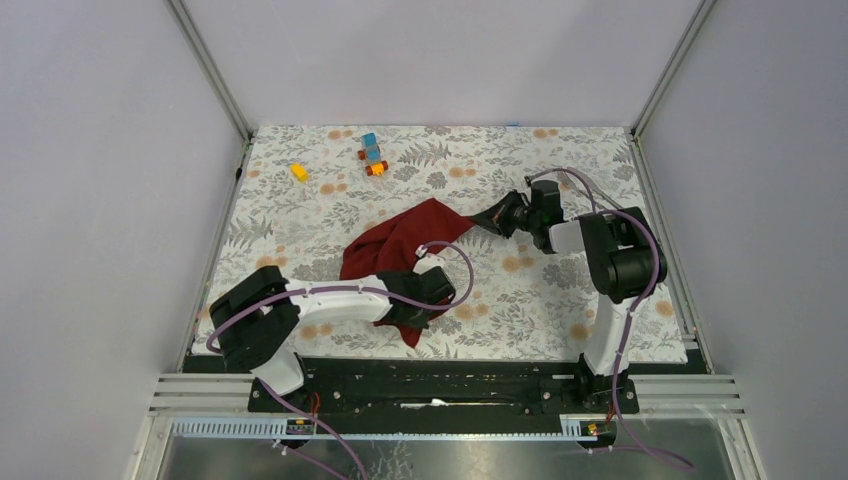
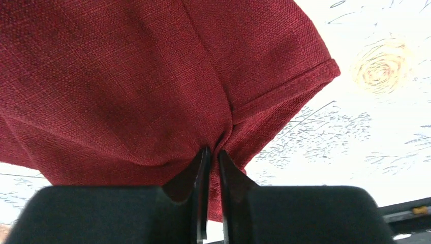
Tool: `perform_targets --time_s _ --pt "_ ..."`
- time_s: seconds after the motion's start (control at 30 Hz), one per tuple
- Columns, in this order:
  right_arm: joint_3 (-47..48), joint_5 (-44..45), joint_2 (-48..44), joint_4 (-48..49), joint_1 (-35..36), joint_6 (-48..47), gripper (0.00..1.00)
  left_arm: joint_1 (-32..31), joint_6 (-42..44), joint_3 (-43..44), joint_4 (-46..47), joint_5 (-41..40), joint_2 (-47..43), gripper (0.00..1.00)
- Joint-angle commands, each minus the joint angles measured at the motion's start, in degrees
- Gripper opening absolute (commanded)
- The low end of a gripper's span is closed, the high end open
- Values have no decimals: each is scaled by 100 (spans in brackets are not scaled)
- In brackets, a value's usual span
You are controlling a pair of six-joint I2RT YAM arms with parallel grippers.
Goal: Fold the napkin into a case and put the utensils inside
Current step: Pick up the crumpled napkin from the center of the board.
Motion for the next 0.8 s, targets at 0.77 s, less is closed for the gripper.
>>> perform_targets --time_s 0.77 --pt "1185 1883 -3459 -5196 1 -3133 0 412 1307 569 167 3000 -1072 4"
